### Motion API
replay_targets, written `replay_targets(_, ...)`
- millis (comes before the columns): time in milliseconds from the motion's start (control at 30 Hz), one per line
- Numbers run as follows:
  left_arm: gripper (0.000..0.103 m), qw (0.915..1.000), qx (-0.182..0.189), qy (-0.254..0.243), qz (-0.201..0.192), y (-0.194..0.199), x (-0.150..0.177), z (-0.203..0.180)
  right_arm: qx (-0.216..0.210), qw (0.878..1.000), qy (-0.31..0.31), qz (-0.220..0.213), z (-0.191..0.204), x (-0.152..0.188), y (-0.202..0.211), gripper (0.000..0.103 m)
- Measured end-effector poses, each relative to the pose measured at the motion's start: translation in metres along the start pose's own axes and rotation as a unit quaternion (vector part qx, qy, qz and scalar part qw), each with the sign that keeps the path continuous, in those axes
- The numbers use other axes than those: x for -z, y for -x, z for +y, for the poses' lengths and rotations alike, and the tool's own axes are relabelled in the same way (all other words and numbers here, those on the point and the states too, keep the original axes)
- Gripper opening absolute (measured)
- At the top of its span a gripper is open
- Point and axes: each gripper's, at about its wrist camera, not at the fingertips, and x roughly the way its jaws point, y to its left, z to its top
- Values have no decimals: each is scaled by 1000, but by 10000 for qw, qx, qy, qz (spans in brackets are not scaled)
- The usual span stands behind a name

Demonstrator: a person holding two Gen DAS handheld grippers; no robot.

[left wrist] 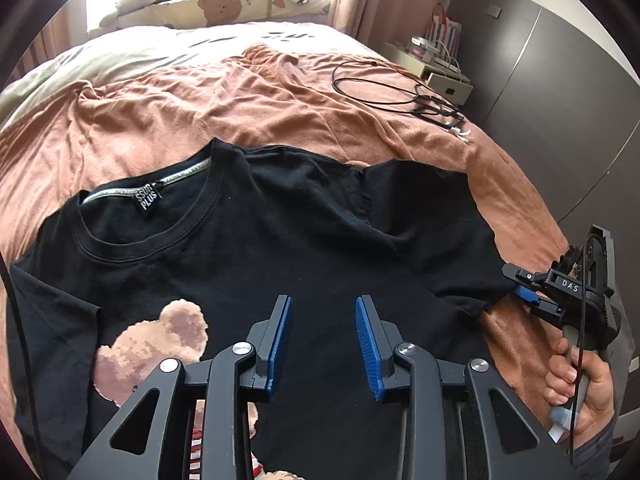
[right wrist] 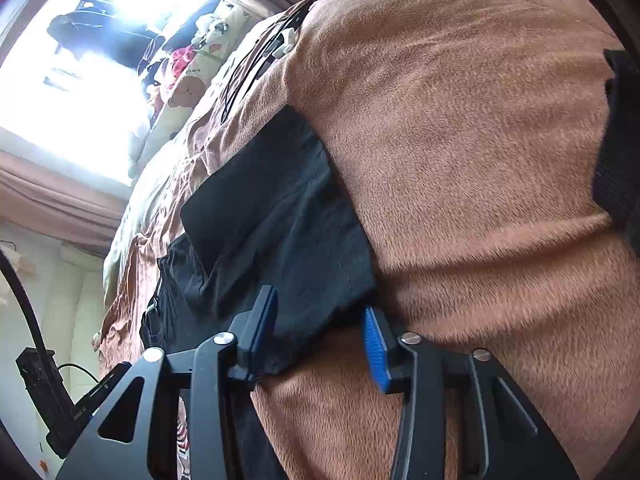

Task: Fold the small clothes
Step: 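Grasp the other sleeve hem with the right tool and lift it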

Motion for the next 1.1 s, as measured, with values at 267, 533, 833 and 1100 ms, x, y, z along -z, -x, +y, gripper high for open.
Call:
replay_targets(267, 14, 9987, 404, -107, 278, -32, 7, -35, -497, 9975, 411, -303, 17, -6, 8, 2)
replay_targets(533, 12, 9952, 801, -277, 482, -60, 14, -73, -823, 9922, 792, -496, 38, -5, 22, 2)
replay_targets(833, 12, 9930, 984, -136, 635, -89, 14, -97, -1154, 9894, 769, -428, 30, 3, 18, 2)
replay_targets(1100, 12, 9900, 1204, 125, 729, -105, 15, -92, -1372, 9866, 825, -322, 36, 8, 12, 2)
